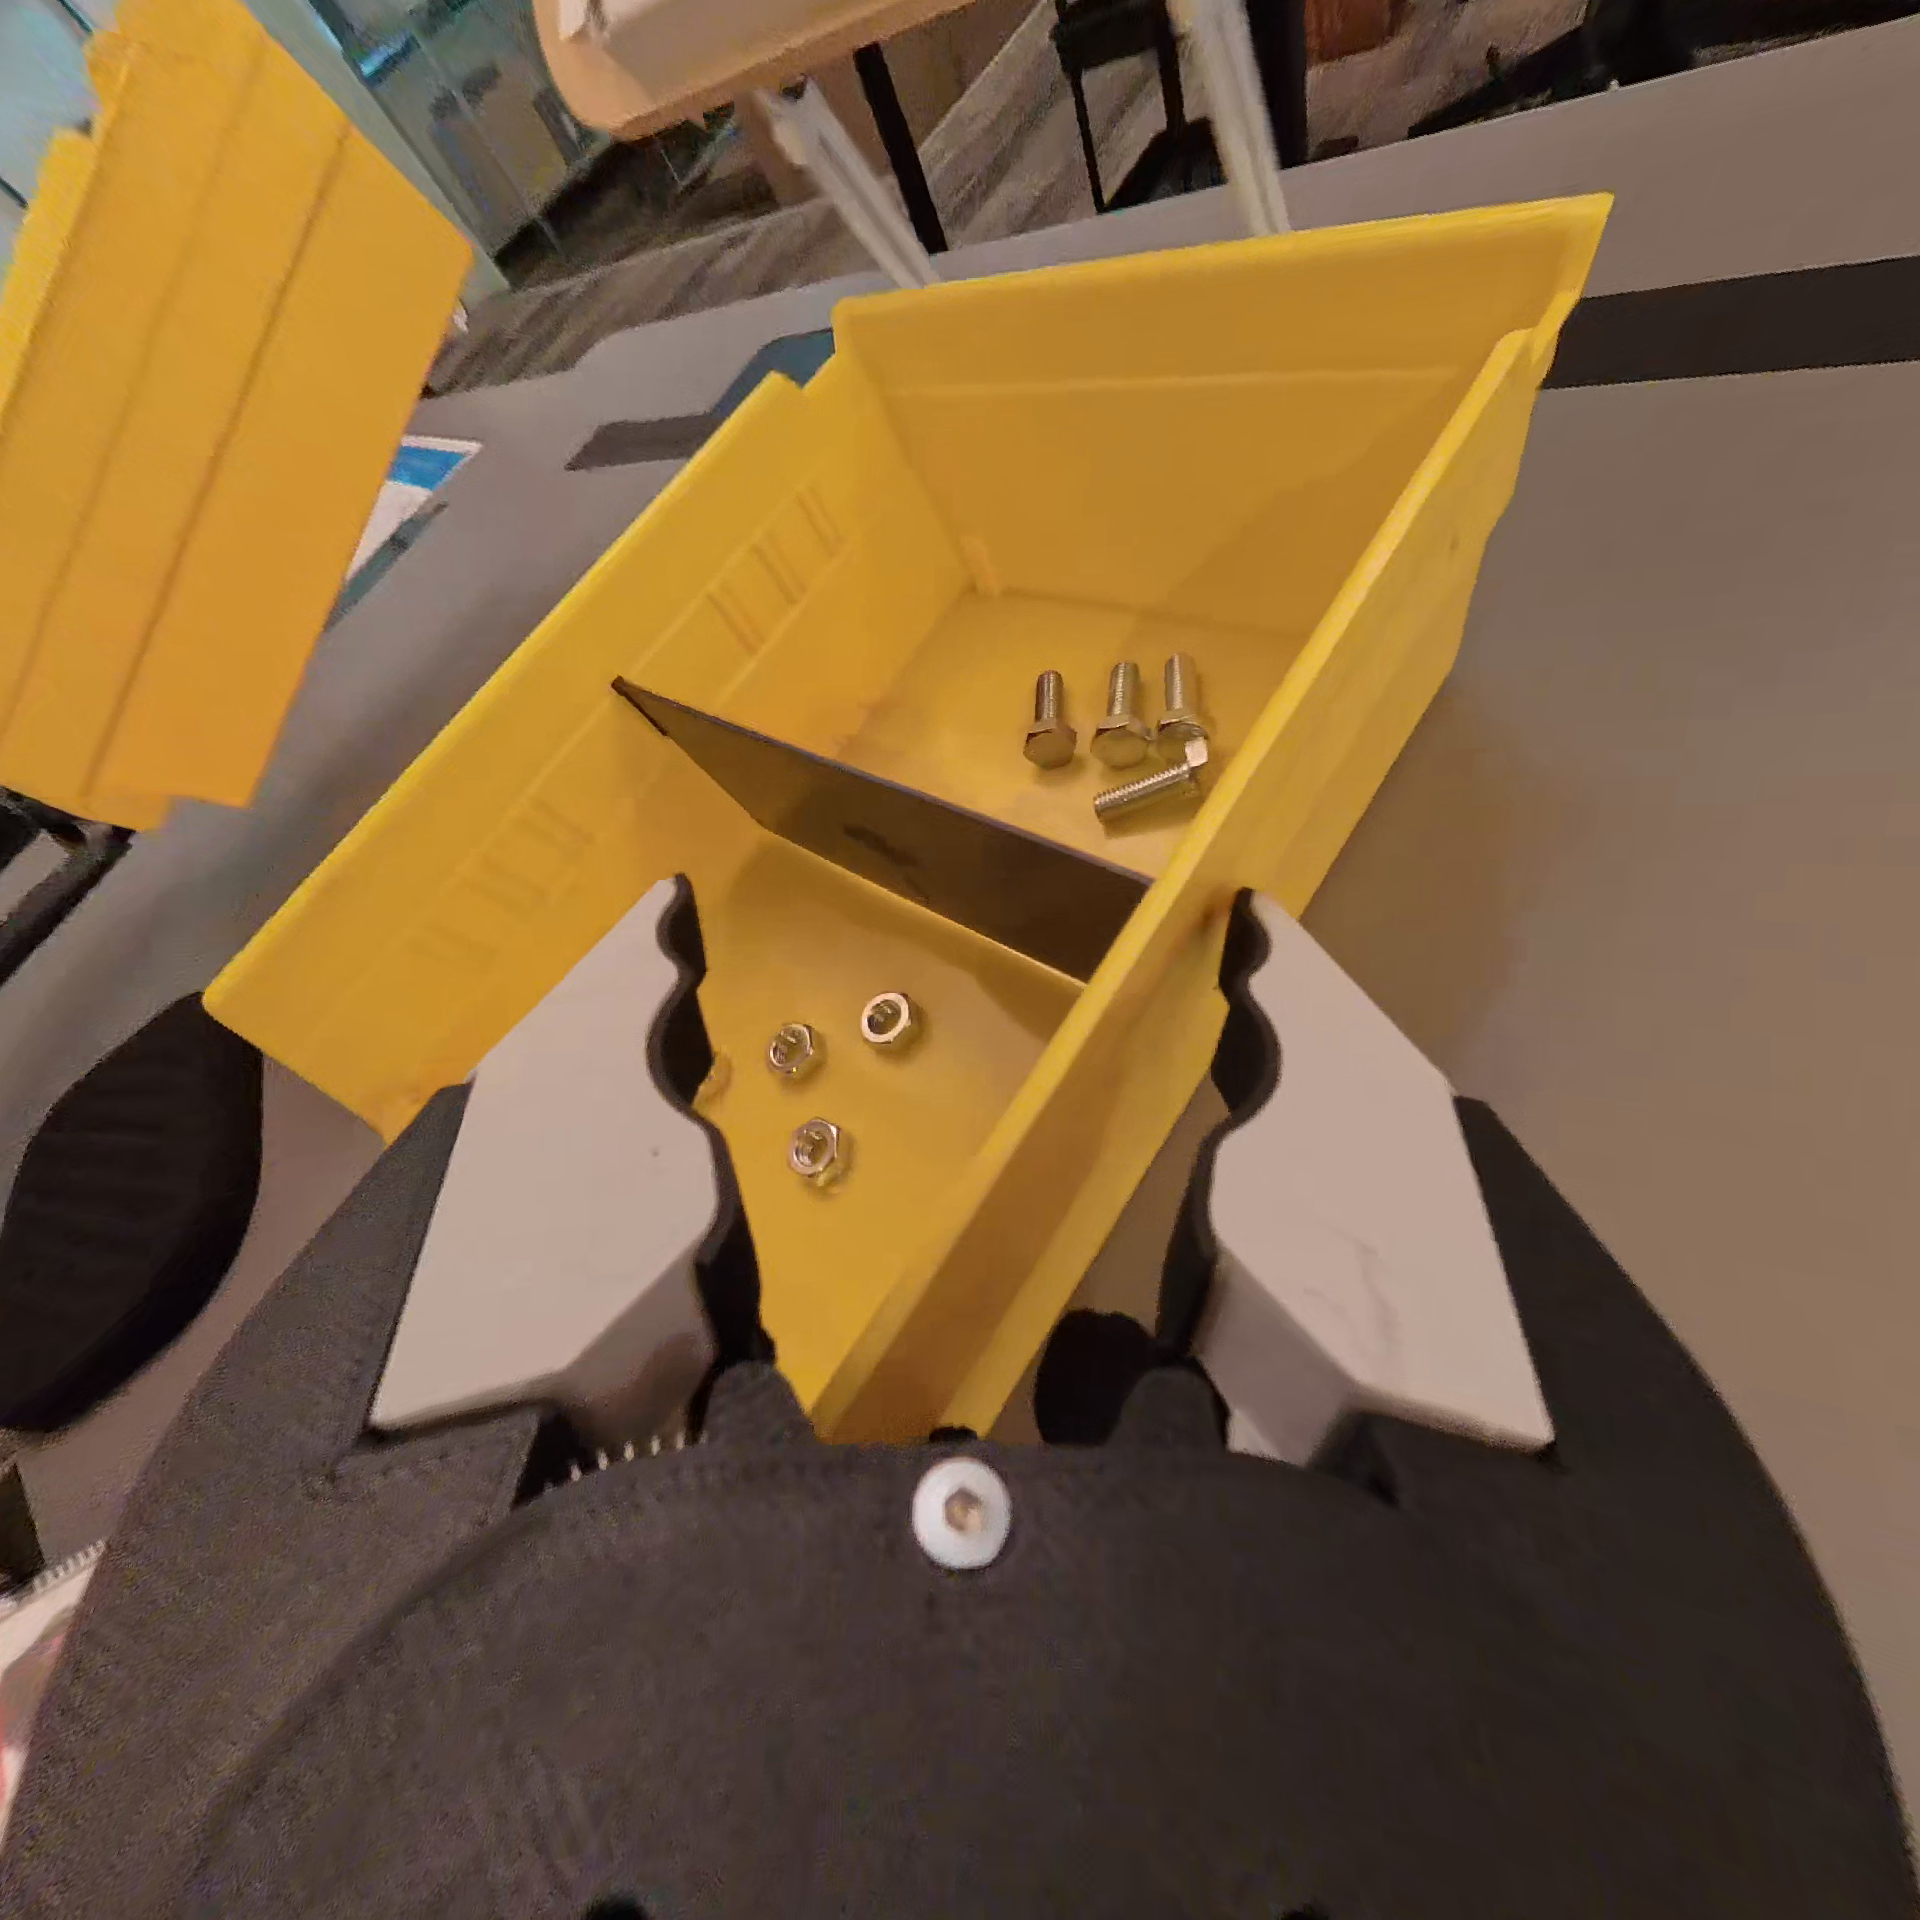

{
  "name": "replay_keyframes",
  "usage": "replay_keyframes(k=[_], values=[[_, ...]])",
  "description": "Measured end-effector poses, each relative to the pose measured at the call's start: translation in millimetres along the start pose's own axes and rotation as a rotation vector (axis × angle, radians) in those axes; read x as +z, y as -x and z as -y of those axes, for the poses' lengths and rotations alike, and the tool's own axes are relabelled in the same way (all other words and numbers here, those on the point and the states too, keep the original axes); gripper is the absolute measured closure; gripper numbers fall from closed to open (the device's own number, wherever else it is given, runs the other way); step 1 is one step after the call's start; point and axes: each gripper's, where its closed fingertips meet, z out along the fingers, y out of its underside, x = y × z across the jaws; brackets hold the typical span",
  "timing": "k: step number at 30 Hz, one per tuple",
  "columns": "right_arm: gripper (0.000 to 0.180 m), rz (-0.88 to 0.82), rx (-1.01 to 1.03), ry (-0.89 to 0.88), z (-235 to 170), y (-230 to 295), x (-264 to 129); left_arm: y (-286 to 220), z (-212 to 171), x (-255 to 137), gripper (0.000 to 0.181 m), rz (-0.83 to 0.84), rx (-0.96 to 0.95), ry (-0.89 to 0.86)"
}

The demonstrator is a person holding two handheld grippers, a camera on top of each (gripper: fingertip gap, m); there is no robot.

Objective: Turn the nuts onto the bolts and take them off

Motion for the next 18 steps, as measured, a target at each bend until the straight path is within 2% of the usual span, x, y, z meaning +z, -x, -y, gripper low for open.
replay_keyframes(k=[10, 18], values=[[0.054, 0.098, 0.122, -0.079, -5.2, 84.1, 44.0, 7.4, 10.1, -16.2, 0.177, 0.014, -0.011, -0.039], [0.032, 0.192, 0.245, -0.127, 1.8, 140.3, 85.7, 6.4, 33.7, -38.6, 0.177, 0.040, 0.021, -0.074]])
